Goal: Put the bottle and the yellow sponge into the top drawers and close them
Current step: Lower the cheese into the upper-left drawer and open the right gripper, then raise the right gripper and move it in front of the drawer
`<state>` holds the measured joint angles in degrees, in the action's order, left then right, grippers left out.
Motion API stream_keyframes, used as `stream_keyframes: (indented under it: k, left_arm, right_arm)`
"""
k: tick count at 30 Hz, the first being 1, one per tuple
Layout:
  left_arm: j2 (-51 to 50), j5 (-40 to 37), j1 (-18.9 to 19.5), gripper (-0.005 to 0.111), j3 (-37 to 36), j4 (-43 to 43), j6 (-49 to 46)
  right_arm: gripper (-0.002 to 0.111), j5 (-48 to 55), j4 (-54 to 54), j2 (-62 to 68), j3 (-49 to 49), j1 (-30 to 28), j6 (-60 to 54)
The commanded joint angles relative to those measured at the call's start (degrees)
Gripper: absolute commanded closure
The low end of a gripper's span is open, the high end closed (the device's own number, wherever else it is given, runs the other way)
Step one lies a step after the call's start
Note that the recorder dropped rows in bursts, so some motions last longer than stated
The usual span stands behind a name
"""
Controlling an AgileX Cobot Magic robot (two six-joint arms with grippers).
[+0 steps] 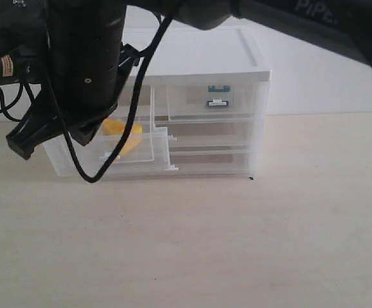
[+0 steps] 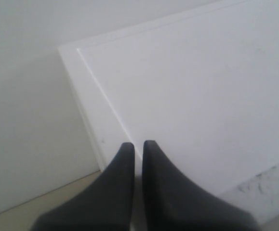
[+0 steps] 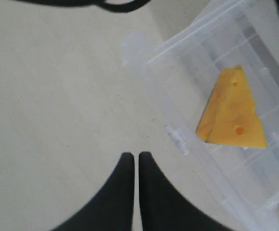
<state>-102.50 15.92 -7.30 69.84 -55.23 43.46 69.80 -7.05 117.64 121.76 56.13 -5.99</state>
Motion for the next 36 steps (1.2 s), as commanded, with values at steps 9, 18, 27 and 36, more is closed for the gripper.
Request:
stream_keyframes:
  k: [9,18,27,36]
  left_arm:
    - [-0.17,-1.01,0.27,0.103,0.04,0.45,-0.13]
    - [-0.17,-0.90,0.27,0.103,0.04,0.45,-0.13]
    - [-0.17,0.17,0.27,0.103,0.04,0.45,-0.13]
    - [-0.17,0.59,0.27,0.103,0.04,0.45,-0.13]
  right_arm:
    - [0.108,-3.26,-9.36,-0.08,-7.47,-0.30,0.08]
    - [0.108,-10.53,-10.25,3.76,-7.47,-4.48,2.47]
    - [0.108,-17.33,-10.25,3.56,-7.33,-5.28,3.06]
    - [0.108,-21.63,-16.42,2.84,-7.33,-5.28,6.77]
